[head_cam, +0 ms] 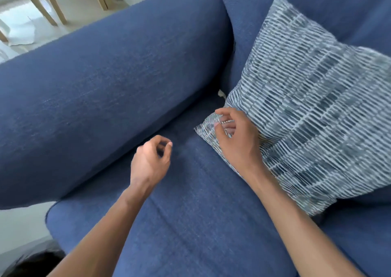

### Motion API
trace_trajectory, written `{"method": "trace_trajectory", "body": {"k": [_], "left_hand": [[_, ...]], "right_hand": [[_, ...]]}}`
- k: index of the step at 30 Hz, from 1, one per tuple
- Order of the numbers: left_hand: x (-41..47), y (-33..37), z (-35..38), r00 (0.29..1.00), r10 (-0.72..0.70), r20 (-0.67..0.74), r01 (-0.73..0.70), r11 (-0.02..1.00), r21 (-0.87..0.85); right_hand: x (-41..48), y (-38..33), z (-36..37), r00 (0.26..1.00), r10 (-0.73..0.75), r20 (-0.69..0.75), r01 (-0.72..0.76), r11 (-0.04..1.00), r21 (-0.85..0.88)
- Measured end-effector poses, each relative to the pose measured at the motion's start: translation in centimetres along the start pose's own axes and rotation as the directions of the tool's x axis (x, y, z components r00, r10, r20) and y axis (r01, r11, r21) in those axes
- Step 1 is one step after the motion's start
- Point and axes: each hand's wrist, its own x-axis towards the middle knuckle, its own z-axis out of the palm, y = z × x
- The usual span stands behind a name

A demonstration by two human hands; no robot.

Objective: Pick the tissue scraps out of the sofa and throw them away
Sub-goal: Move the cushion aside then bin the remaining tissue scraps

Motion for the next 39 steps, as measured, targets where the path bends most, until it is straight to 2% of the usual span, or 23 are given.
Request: {"method": "trace_trajectory", "body": {"k": [3,6,10,14,18,23,27,30,33,36,39], "left_hand": [[1.0,2.9,0.7,0.998,0.056,0.028,-0.056,0.998,-0.031],[1.6,6.7,1.9,0.985,0.163,0.053,-0.161,0.986,-0.042],[2.0,10.6,3.9,0.944,0.306,0.125,-0.289,0.947,-0.139],[2.2,13.3,5.8,0.893,0.375,0.25,-0.304,0.91,-0.281],[3.2,14.6,6.4,0.86,0.376,0.346,-0.236,0.893,-0.384],[2.6,15.9,5.7,0.891,0.38,0.25,-0.286,0.895,-0.342],[1.0,16.0,4.2,0.86,0.429,0.278,-0.325,0.879,-0.349],[-0.2,15.6,2.1,0.868,0.46,0.189,-0.365,0.847,-0.385],[-1.8,13.8,-0.2,0.918,0.383,0.104,-0.32,0.869,-0.377],[-3.4,10.6,-1.7,0.941,0.258,0.22,-0.181,0.931,-0.318],[-4.8,7.1,-2.0,0.928,0.14,0.344,-0.061,0.971,-0.23]], "right_hand": [[-2.4,0.0,-2.9,0.985,0.011,-0.17,0.002,0.997,0.075],[-4.5,0.7,-6.2,0.912,0.04,-0.408,-0.007,0.997,0.081],[-7.4,3.1,-8.1,0.752,0.143,-0.643,-0.096,0.99,0.108],[-9.6,5.7,-8.3,0.57,0.27,-0.776,-0.221,0.96,0.171],[-9.6,7.1,-8.6,0.465,0.381,-0.799,-0.317,0.914,0.252],[-8.6,7.5,-8.2,0.495,0.538,-0.682,-0.31,0.843,0.441],[-9.0,6.4,-8.0,0.467,0.487,-0.738,-0.274,0.873,0.403],[-10.8,5.2,-7.6,0.495,0.473,-0.728,-0.278,0.881,0.383],[-13.6,4.0,-6.4,0.502,0.516,-0.694,-0.34,0.855,0.39],[-17.1,3.5,-4.3,0.486,0.605,-0.63,-0.478,0.788,0.388],[-20.3,3.2,-2.0,0.437,0.722,-0.536,-0.614,0.675,0.409]]}}
